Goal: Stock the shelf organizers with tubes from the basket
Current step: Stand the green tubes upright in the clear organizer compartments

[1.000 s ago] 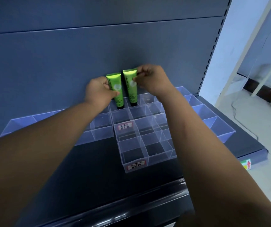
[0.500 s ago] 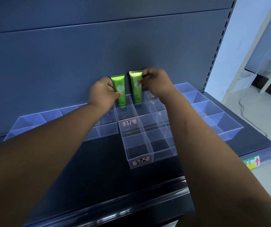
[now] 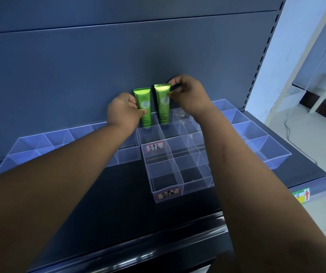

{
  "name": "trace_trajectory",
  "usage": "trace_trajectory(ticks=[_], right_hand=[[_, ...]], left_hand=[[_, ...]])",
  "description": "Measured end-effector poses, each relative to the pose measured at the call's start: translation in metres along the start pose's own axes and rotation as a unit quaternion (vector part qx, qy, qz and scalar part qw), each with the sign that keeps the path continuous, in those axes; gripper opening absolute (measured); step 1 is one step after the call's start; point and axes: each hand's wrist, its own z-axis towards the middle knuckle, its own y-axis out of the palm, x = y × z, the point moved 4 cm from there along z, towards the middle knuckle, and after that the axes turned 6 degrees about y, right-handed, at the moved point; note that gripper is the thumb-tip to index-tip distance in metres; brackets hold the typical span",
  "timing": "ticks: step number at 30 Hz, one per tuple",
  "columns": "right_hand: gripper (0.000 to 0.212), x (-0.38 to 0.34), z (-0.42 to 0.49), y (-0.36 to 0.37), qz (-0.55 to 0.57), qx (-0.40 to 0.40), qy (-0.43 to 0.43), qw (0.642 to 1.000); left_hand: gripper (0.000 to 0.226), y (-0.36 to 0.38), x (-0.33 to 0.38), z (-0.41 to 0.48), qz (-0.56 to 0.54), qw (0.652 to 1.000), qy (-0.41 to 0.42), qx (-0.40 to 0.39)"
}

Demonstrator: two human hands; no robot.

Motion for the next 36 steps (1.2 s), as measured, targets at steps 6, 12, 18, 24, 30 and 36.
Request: trace_trajectory(ticks=[6,12,18,24,30,36], right_hand=[[0.027,-0.005,-0.003,-0.001,-0.014,0.011,-0.005,1.000],[0.029,-0.015,-0.009,-0.006,-0.094,0.064,-0.036,0.993],[0.033,-0.059,-0.055,0.017,-0.360,0.170,-0.178,0.900],[0.051,-0.097,-0.144,0.081,-0.329,0.067,-0.206,0.919],[0.061,-0.177,-0.259,0.156,-0.266,-0.112,-0.240,0.927],[0.061,-0.240,-0.408,0.262,-0.192,-0.235,-0.354,0.885]], left_hand=[[0.028,-0.003,0.002,-0.002,0.008,1.000,-0.011,0.002],[0.026,-0.003,0.004,-0.006,0.026,0.999,-0.024,0.006],[0.042,-0.026,0.017,-0.027,0.107,0.994,-0.020,0.010],[0.061,-0.118,0.036,-0.099,0.326,0.937,0.127,0.006],[0.077,-0.259,0.037,-0.204,0.451,0.887,0.056,0.082],[0.071,-0.398,0.020,-0.357,0.497,0.851,-0.036,0.166]])
